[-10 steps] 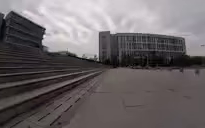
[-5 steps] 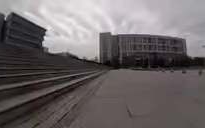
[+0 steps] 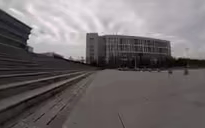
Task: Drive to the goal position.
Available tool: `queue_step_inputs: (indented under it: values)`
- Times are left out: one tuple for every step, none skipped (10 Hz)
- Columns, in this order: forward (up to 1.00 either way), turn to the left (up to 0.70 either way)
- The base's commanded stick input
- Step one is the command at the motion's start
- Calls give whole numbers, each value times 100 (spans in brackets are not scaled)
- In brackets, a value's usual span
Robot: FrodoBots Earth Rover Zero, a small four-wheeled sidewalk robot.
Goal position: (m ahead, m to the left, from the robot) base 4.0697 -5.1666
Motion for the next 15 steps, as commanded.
queue_step_inputs:
  values:
    - [70, 0]
    - [70, 0]
    - [70, 0]
    - [70, 0]
    - [70, 0]
    - [70, 0]
    - [70, 0]
    - [70, 0]
    - [70, 0]
    - [70, 0]
    - [70, 0]
    - [70, 0]
    - [70, 0]
    - [70, 0]
    - [70, 0]
